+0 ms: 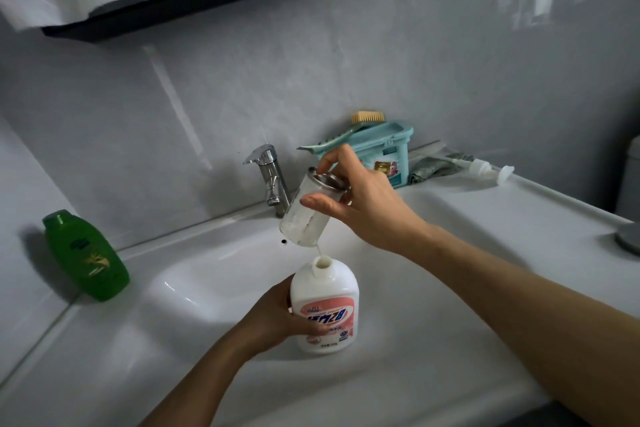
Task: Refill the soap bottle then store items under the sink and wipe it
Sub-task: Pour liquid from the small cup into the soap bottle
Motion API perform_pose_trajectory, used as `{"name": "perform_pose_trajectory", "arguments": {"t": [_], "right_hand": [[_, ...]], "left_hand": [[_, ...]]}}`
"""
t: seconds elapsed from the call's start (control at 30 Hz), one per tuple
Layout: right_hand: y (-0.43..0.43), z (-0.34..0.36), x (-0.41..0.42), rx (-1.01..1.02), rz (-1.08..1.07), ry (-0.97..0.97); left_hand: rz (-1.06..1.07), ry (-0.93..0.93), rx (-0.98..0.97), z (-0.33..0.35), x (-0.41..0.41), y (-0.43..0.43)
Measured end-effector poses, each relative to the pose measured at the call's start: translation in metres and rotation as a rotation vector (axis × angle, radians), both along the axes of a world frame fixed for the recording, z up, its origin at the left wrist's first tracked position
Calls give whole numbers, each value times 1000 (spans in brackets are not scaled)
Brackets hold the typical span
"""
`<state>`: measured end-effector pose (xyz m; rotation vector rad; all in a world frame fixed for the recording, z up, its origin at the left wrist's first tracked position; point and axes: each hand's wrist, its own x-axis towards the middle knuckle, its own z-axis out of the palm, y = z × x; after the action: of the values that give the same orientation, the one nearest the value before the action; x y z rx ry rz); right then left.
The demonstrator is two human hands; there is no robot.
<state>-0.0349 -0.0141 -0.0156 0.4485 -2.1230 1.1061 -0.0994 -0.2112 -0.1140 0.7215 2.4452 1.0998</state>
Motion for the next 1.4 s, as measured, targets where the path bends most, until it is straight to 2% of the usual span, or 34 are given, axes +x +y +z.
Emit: {"name": "perform_pose_trajectory", "arguments": {"t": [0.97,1.4], "right_hand": [[0,-1,-2,30,-36,-7],[-1,-1,-1,28,-45,-13]], "left_hand": [[-1,12,-2,-4,-3,0],[29,-13,99,-8,0,2]]}}
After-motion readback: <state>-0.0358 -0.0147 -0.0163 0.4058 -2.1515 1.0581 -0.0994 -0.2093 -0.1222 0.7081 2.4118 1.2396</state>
